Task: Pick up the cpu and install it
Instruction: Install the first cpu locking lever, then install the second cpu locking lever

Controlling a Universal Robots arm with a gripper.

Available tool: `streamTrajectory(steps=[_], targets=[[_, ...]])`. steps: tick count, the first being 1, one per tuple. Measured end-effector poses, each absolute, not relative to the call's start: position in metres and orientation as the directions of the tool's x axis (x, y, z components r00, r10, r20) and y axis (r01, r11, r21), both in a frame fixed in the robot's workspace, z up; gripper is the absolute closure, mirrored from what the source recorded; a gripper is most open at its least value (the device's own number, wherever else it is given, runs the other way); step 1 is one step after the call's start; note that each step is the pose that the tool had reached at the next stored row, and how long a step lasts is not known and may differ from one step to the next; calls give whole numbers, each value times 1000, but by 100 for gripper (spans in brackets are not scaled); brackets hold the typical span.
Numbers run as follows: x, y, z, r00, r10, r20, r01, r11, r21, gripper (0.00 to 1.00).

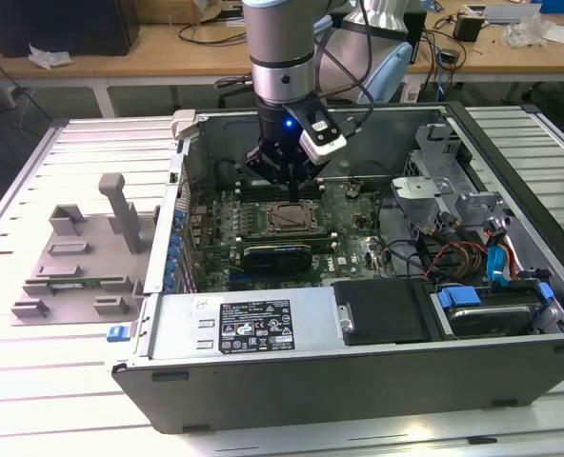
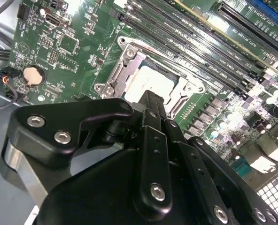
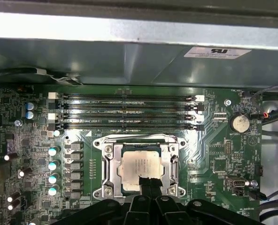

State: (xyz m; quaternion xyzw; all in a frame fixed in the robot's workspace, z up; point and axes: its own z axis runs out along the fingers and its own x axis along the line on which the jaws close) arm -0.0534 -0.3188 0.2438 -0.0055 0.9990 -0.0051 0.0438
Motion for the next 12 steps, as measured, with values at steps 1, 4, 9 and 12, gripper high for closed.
streamTrajectory(steps=[1,4,9,12], targets=[[-53,-319,244,-996,-11,-87,-11,1000,-11,89],[-53,-319,244,-996,-11,-87,-11,1000,-11,89],[-53,-319,245,-996,-12,-87,-11,1000,-11,89],[-53,-319,245,-996,-12,-87,-11,1000,-11,89]])
